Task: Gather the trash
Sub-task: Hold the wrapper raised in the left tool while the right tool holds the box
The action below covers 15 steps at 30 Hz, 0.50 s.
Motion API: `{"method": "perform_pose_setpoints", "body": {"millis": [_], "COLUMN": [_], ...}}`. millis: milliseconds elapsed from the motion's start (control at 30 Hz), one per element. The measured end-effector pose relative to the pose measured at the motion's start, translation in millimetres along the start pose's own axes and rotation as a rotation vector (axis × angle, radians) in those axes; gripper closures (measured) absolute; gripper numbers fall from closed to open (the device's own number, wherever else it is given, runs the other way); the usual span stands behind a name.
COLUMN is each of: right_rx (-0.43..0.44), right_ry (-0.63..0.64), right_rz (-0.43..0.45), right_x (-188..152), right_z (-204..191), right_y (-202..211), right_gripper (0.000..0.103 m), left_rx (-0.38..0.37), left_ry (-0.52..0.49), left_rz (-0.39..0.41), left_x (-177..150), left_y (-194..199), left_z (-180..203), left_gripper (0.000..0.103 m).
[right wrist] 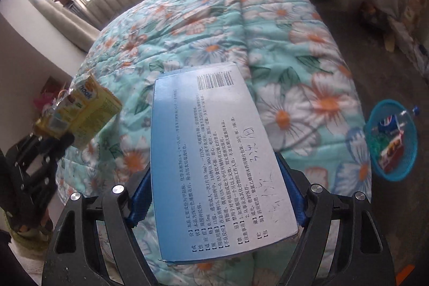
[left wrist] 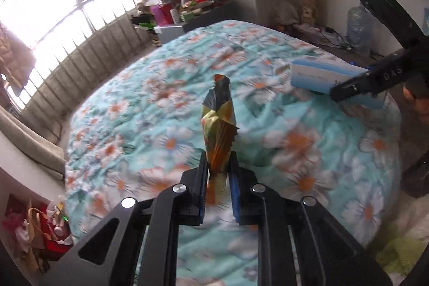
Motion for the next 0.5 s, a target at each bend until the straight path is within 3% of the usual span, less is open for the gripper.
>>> {"method": "perform_pose_setpoints", "body": {"millis": [133, 500], "right_rx": [-0.018, -0.048], "right_ry": [-0.011, -0.003], "right_rz": [0.006, 0.007], "right_x": [-21, -18], "right_z": [2, -1], "right_y": [1, -18], "right_gripper": [0.027, 0.025], "left_rx": [-0.062, -0.001], "left_ry": [0.047, 0.232], "left_rz": [-0.002, 0.051], "left_x": [-8, 22], "left_y": [2, -11], "left_z": [27, 1], "left_gripper": [0.087, 0.09]}}
Point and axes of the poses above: each gripper's, at about its wrist camera, not at the fingertips, and y roughly against the way its jaws point, z to its right, x to its top, the point moved 9 cm from there along -y, roughly the way its jaws point, and after that the axes turned 1 degree about -z, right-handed, at the moved point
